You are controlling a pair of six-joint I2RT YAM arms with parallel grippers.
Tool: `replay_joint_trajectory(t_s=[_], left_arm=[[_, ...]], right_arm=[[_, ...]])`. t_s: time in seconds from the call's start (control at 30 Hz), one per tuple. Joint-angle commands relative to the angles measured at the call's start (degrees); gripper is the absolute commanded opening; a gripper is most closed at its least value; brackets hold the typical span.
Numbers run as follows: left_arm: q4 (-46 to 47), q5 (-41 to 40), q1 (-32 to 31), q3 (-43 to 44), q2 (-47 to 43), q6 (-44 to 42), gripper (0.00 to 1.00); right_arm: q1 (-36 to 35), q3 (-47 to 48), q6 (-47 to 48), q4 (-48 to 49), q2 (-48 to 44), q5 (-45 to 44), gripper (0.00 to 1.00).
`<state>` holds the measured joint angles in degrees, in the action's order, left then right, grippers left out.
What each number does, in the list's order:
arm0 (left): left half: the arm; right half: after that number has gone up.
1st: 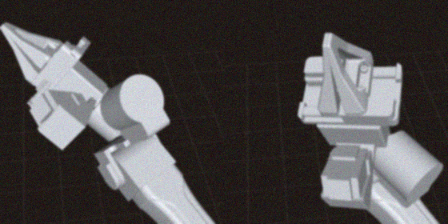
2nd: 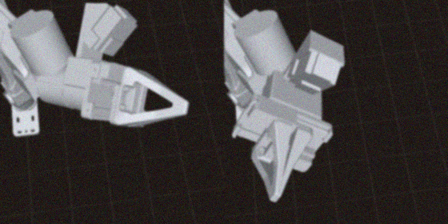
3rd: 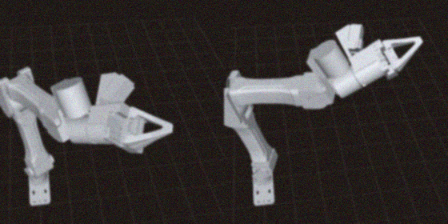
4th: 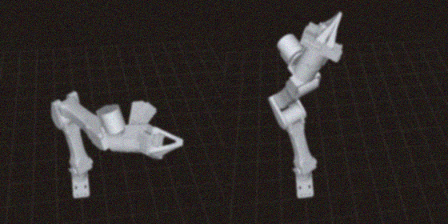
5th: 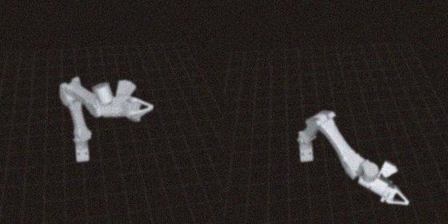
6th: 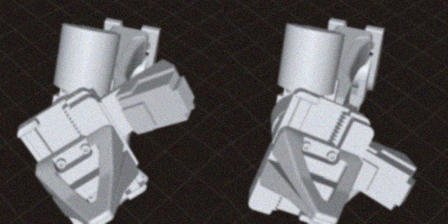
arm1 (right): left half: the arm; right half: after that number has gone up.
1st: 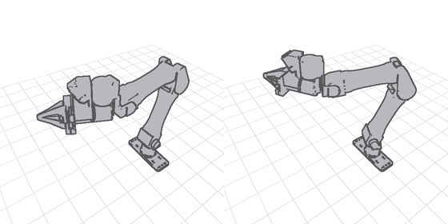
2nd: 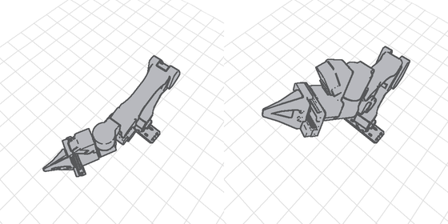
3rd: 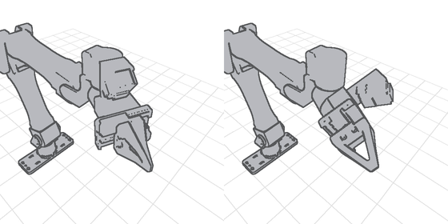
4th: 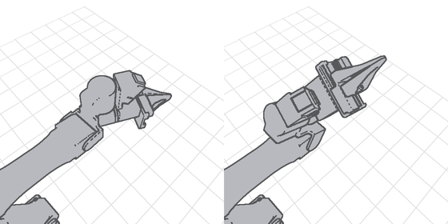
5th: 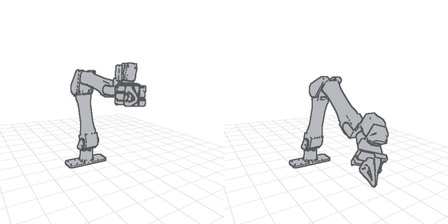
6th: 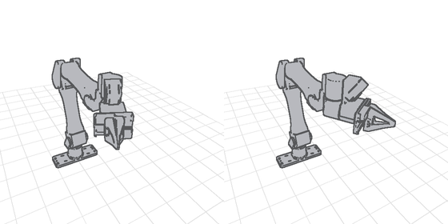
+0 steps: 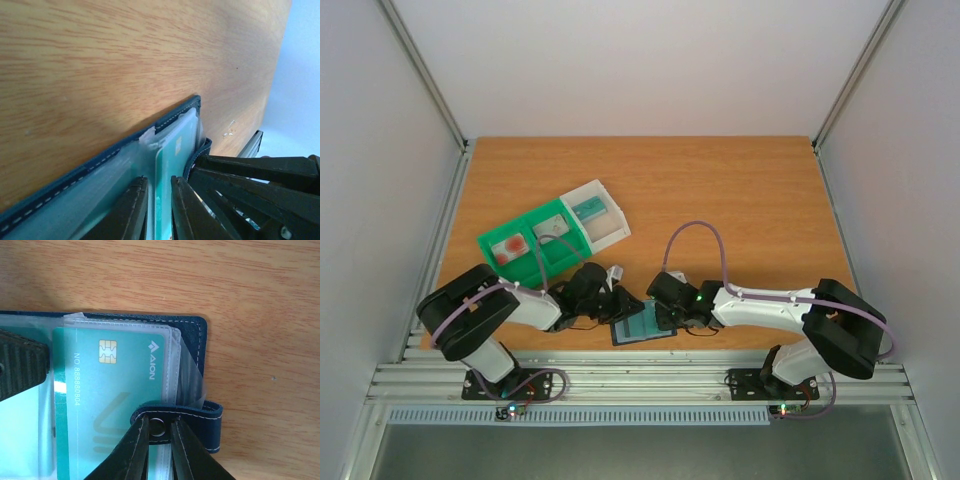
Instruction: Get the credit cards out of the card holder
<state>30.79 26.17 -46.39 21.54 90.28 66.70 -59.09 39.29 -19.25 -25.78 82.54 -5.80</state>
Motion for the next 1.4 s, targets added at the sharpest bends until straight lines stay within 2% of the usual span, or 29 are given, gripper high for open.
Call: replay_joint_trajectory(t_s=[0.0,0.3,0.43,0.53,0.83,1.37], left_arm=[[5.38,-1.80,-0.39,0.62,2.68,0.88,0.13],[7.62,-1.06,-0.37,1.66,5.44,1.23,0.14],[9.78,-0.48,-0.37,1.49,5.59,1.49,0.03],[10.28,-0.53,-0.45,0.94,4.59,1.55,0.01],[-0.43,-2.93,-0.37,0.69,-1.75,-1.13,0.00],[-11.14,-4.27,-0.30,1.69,-9.46,-5.70,0.00]], right_arm=[[0.03,-1.70,-0.65,-0.35,0.40,0.00,0.13],[0.03,-2.11,-0.69,-0.46,-0.35,-0.34,0.13],[0.09,-2.16,-0.70,-0.63,-0.45,-0.52,0.13],[0.12,-2.33,-0.86,-0.84,-0.70,-0.86,0.13],[0.56,-2.35,-1.14,-1.72,-0.75,-1.41,0.13],[0.64,-2.42,-1.54,-2.39,-1.24,-1.92,0.13]])
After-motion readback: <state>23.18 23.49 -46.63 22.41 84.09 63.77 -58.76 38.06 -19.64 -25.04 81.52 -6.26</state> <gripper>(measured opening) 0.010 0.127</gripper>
